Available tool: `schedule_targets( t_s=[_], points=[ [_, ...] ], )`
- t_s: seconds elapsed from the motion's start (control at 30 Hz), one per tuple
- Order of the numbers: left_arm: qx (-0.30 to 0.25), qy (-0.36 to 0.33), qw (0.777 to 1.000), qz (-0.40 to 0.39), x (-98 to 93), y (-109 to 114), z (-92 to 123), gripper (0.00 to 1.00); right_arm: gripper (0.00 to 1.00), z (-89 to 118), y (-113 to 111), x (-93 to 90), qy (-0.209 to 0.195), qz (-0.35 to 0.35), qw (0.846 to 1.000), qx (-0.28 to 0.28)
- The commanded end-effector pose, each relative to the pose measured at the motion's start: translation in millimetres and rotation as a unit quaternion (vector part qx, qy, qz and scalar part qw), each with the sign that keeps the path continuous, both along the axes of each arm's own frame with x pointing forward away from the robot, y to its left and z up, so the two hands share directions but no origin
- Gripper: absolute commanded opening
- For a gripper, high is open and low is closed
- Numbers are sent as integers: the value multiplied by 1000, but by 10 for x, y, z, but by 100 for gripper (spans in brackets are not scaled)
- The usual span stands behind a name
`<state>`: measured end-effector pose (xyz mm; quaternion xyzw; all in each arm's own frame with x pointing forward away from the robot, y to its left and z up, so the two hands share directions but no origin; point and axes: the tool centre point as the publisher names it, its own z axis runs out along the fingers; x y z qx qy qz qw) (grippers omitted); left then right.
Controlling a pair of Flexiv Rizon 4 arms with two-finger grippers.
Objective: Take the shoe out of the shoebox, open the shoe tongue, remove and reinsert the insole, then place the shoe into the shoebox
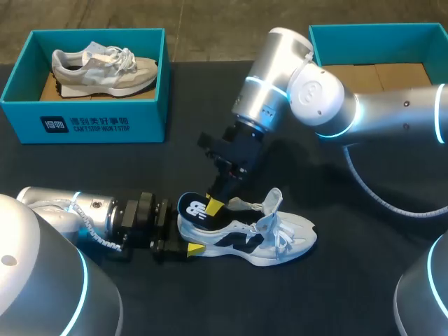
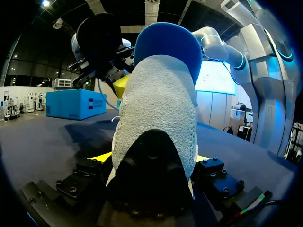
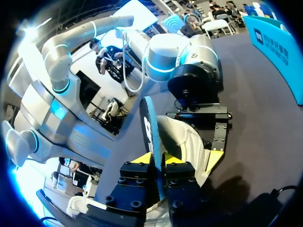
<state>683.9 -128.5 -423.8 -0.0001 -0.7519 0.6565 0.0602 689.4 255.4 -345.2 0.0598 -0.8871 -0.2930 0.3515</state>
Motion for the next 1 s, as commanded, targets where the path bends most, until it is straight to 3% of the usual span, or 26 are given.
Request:
schedule_targets(
  t_s=[0.03,0.5,0.67,1.0],
  points=[
    [0,0,1000,0,12,19,-31,0,0,-14,13,-26,-1,2,1000,6],
    [0,0,1000,0,12,19,-31,0,0,334,51,103,-41,3,998,48],
    [0,0,1000,0,12,19,-31,0,0,455,35,154,-47,-26,995,82],
    [0,0,1000,0,12,19,-31,0,0,455,35,154,-47,-26,995,82]
  ],
)
